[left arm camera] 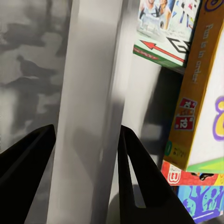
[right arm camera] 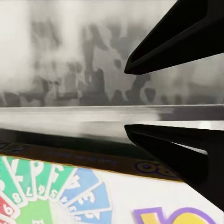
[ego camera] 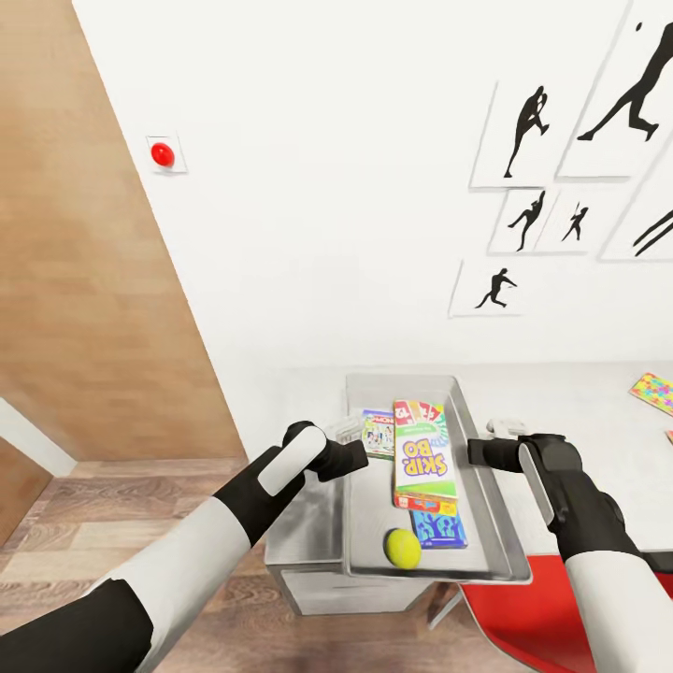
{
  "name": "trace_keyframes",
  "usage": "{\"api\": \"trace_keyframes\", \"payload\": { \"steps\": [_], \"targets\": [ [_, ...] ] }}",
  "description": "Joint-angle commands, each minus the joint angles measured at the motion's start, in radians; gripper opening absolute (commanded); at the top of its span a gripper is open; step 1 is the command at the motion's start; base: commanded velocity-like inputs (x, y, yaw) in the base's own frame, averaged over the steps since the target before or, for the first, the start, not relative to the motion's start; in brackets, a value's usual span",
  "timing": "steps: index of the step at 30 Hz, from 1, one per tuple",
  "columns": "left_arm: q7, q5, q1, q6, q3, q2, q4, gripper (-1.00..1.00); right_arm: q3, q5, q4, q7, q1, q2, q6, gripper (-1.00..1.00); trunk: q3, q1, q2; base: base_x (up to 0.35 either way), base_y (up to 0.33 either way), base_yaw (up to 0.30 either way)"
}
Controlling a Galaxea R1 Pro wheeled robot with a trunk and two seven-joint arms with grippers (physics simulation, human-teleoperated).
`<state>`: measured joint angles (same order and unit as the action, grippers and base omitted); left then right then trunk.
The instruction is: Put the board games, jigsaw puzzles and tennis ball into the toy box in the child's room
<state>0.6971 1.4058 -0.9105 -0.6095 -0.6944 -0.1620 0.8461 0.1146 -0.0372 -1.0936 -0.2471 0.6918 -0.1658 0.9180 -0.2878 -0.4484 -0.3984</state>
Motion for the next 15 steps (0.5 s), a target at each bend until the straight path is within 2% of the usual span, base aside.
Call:
{"api": "trace_keyframes", "payload": {
  "steps": [1, 7, 15],
  "targets": [
    [0.012, 0.004, -0.002, 0.003, -0.005, 0.001, 0.002, -1.0, -0.005, 0.014, 0.0, 0.002, 0.0, 0.0, 0.003, -1.0, -0.002, -0.002, -0.002, 0.006, 0.011, 0.0],
    [0.012, 0.004, -0.002, 0.004, -0.006, 0.001, 0.002, -1.0, -0.005, 0.014, 0.0, 0.002, 0.0, -0.001, 0.002, -1.0, -0.002, -0.002, -0.002, 0.05, 0.033, 0.0],
    [0.012, 0.004, -0.002, 0.004, -0.005, 0.001, 0.002, -1.0, -0.005, 0.014, 0.0, 0.002, 0.0, -0.001, 0.002, -1.0, -0.002, -0.002, -0.002, 0.208, 0.158, 0.0]
  ]
}}
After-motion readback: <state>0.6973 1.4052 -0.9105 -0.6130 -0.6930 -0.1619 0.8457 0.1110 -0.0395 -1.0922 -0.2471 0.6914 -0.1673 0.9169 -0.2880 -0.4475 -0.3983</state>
